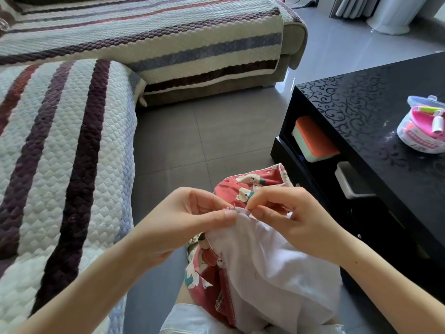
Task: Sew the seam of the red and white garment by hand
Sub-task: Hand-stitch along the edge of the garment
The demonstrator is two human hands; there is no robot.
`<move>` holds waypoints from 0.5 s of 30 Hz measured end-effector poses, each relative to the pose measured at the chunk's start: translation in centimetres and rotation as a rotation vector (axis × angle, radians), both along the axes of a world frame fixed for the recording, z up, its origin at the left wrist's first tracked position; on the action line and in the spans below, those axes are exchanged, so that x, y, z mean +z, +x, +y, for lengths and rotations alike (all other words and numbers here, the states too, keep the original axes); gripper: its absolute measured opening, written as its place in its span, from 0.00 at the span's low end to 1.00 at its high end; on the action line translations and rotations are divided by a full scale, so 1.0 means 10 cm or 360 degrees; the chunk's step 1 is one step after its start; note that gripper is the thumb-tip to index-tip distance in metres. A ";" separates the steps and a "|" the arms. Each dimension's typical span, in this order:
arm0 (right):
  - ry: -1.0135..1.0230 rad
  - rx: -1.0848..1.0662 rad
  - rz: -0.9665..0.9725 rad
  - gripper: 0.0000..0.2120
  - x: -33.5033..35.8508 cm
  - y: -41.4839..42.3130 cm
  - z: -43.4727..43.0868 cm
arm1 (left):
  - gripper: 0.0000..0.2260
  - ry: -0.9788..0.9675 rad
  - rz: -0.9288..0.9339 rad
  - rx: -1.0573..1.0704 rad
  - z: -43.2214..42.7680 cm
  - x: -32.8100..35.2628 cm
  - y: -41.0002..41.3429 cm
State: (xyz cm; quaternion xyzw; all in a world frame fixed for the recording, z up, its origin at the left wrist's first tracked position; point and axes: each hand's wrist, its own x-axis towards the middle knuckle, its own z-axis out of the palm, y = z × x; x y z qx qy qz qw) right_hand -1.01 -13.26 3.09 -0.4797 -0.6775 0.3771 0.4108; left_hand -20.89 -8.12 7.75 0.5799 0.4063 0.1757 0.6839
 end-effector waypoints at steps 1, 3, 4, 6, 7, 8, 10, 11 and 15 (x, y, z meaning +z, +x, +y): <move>0.0002 0.0004 0.0000 0.06 0.00 0.00 0.00 | 0.06 -0.0008 0.0001 -0.0005 0.00 0.01 0.00; -0.0001 0.0018 -0.0002 0.05 0.00 0.01 0.00 | 0.06 -0.0023 -0.0007 -0.0020 0.00 0.02 0.01; -0.0011 0.0027 0.0004 0.05 0.00 0.01 0.01 | 0.06 -0.0029 -0.0011 -0.0027 0.00 0.02 0.01; -0.0036 0.0046 0.0023 0.05 0.00 0.01 0.01 | 0.05 -0.0042 -0.0020 -0.0047 0.00 0.03 0.01; -0.0049 0.0053 0.0037 0.06 0.00 0.01 0.02 | 0.05 -0.0048 -0.0026 -0.0058 0.00 0.03 0.01; -0.0064 0.0060 0.0059 0.06 0.00 0.02 0.02 | 0.04 -0.0052 -0.0036 -0.0066 0.00 0.03 0.01; -0.0090 0.0074 0.0124 0.07 0.00 0.01 0.01 | 0.04 -0.0065 -0.0055 -0.0073 0.00 0.03 0.02; -0.0101 0.0078 0.0158 0.07 0.00 0.01 0.02 | 0.04 -0.0075 -0.0067 -0.0076 -0.01 0.03 0.02; -0.0104 0.0111 0.0240 0.06 0.01 0.00 0.03 | 0.04 -0.0084 -0.0102 -0.0119 -0.02 0.04 0.03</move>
